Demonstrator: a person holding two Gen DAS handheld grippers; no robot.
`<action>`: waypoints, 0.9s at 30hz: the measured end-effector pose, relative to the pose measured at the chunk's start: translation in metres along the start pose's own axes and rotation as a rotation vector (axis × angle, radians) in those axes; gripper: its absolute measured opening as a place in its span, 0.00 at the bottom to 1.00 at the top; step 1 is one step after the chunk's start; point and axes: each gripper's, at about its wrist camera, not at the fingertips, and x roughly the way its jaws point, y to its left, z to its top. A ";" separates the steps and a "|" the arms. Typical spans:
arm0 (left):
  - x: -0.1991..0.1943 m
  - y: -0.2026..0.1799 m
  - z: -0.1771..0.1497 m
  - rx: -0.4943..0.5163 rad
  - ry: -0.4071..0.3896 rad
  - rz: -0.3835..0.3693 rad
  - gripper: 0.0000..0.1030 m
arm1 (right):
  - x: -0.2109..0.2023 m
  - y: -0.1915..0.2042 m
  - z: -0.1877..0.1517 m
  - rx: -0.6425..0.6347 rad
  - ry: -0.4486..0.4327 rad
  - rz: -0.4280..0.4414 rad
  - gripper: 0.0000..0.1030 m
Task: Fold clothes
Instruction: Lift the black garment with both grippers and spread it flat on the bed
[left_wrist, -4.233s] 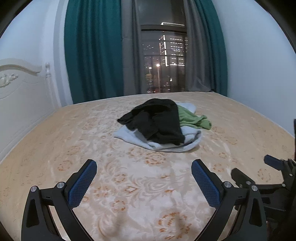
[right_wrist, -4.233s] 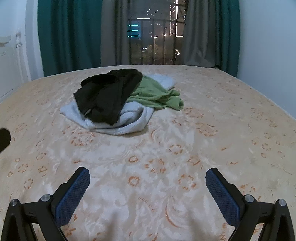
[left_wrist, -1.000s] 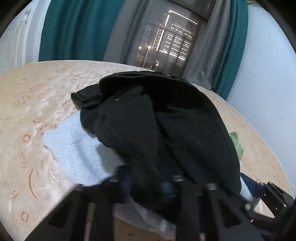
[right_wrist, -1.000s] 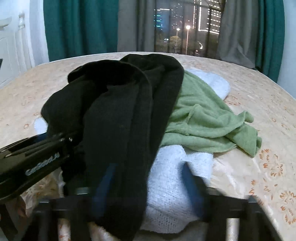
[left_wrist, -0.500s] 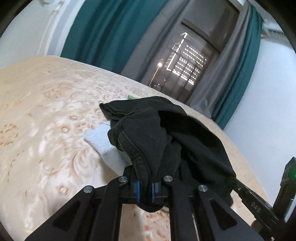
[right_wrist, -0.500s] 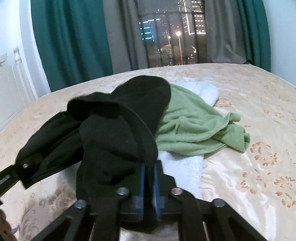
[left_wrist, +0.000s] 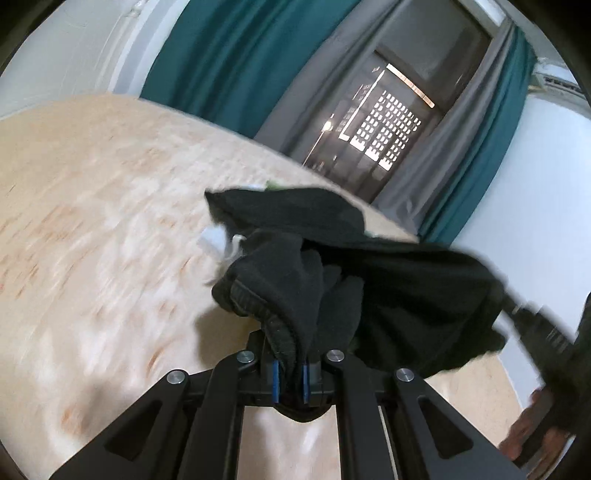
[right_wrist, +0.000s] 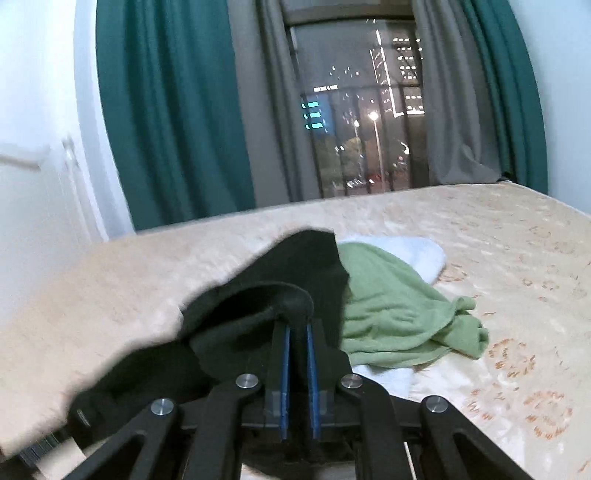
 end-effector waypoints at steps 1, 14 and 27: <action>-0.006 0.005 -0.006 0.020 0.029 0.033 0.07 | -0.009 0.007 -0.003 -0.008 0.005 0.021 0.06; -0.142 0.022 -0.080 0.141 0.200 0.188 0.07 | -0.127 -0.011 -0.116 -0.123 0.379 -0.014 0.06; -0.222 -0.006 -0.009 0.007 0.079 0.216 0.07 | -0.195 -0.047 -0.011 -0.149 0.163 -0.051 0.06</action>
